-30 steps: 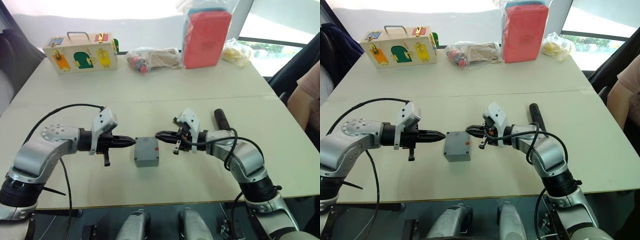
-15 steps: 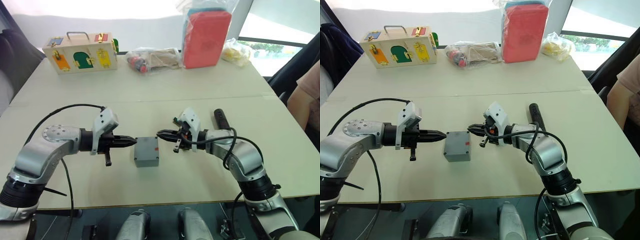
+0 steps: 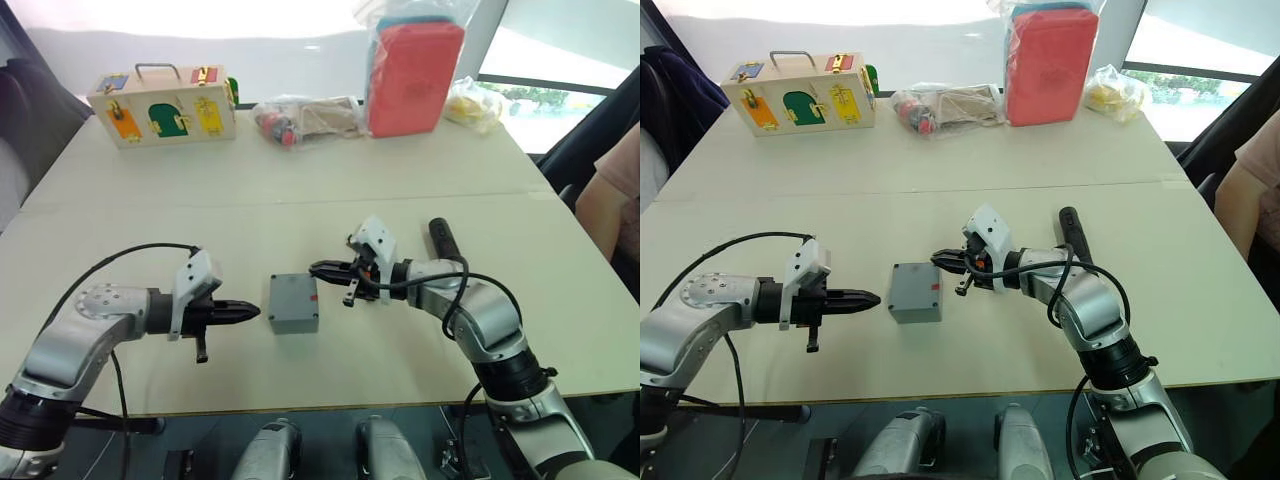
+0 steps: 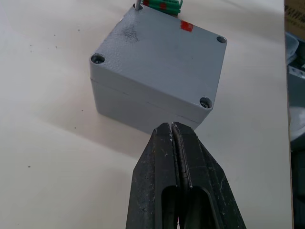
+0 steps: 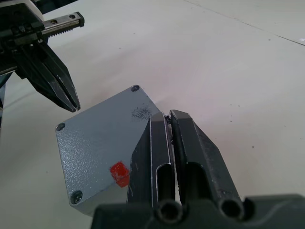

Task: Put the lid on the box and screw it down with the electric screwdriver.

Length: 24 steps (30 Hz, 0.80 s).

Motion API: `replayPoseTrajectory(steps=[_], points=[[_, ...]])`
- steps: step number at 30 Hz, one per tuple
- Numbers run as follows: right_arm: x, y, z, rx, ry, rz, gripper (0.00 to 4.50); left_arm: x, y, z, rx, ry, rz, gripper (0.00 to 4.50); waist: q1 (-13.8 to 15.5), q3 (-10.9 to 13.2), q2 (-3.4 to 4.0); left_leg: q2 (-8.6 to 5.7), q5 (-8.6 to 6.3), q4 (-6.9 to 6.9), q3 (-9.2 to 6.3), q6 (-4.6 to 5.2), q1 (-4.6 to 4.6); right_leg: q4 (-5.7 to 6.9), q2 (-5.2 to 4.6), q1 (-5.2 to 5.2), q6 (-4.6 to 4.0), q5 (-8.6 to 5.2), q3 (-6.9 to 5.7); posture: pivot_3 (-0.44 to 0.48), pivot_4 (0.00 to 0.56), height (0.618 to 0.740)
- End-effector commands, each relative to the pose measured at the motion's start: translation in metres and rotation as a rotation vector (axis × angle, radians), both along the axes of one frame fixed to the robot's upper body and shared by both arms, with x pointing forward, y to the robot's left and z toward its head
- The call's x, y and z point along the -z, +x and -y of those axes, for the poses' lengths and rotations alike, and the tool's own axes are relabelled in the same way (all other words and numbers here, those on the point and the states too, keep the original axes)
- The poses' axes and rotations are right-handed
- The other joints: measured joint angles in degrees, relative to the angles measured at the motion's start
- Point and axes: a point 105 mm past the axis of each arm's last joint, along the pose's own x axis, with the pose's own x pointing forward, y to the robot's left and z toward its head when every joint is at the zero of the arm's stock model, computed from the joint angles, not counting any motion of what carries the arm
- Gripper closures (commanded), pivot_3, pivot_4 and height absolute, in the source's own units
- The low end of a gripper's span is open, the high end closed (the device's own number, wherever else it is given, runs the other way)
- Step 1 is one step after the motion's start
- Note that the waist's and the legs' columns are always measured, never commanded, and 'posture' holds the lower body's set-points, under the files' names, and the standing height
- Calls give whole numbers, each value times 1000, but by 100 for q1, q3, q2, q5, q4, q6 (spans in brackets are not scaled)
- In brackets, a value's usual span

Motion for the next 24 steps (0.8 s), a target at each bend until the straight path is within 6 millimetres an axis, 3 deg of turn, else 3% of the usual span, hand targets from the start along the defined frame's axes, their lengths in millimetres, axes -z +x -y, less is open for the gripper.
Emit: replayPoseTrajectory(steps=[1,5,10,21,24], points=[[-10,1,-3,-15,12,40,4440,-20,0,-6,6,-12,56,4500,-9,0,0,1,0,-1,0,-1,0,0,0,-1,0,0,0,0,150,740],[-7,2,0,-7,3,33,4440,-49,11,3,-7,-114,63,4500,21,0,-1,0,0,2,-5,1,-1,1,4,2,0,0,-5,0,150,740],[-7,3,1,-4,2,31,4440,-70,16,5,-17,-123,82,4500,-24,0,-1,-1,3,4,0,-5,-1,2,6,0,1,0,-2,0,150,740],[-4,4,0,-5,-10,28,4440,-63,12,21,43,-43,77,4500,-9,0,-1,-2,5,4,2,-8,0,2,7,1,0,0,-1,0,150,740],[-5,5,0,-1,-5,30,3681,-62,14,22,45,-42,77,4500,-12,0,-1,-1,5,2,2,-8,-1,3,7,-1,0,0,-1,0,150,740]])
